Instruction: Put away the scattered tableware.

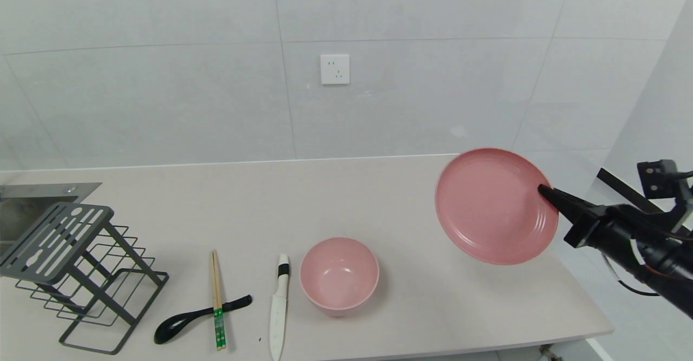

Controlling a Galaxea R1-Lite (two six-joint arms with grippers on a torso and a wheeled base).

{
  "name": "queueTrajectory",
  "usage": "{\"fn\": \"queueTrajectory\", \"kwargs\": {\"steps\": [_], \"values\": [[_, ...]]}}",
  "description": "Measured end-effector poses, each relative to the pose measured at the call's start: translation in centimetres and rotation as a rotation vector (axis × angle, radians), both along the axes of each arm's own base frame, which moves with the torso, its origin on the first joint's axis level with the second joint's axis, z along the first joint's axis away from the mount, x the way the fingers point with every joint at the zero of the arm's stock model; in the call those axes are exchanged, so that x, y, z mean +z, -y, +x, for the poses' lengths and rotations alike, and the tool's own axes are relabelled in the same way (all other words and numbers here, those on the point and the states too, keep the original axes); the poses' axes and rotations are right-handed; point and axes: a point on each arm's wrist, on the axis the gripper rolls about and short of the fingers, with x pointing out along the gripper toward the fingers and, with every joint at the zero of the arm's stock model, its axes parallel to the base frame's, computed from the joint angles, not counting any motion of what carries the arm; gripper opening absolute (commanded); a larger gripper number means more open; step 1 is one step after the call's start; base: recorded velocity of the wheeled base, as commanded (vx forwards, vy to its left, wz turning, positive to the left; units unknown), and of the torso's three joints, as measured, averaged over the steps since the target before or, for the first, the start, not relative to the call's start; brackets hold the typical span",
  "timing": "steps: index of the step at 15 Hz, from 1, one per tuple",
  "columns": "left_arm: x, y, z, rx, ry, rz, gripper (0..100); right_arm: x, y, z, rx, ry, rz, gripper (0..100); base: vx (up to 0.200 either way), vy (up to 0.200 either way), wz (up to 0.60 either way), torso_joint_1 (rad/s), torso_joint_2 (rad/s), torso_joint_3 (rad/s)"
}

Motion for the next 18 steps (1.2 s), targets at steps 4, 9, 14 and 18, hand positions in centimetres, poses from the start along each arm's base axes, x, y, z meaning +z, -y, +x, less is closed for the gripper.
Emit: {"fn": "queueTrajectory", "kwargs": {"steps": [4,9,14,18], "values": [[0.0,0.0,0.0,-0.006,0.005,0.015,100,1.2,-0.1,-1.0,0.012,0.051,0.008,0,0.000,0.000,0.00,0.000,0.00,0.000],[1.6,0.0,-0.2,-0.009,0.148,0.078,100,1.5,-0.5,-1.4,0.034,0.065,0.008,0,0.000,0.000,0.00,0.000,0.00,0.000],[3.9,0.4,-0.7,-0.154,0.151,0.070,100,1.7,-0.7,-1.7,0.046,0.074,0.008,0,0.000,0.000,0.00,0.000,0.00,0.000],[6.1,0.4,0.1,-0.224,0.079,0.063,100,1.7,-0.7,-1.9,0.049,0.075,0.008,0,0.000,0.000,0.00,0.000,0.00,0.000]]}}
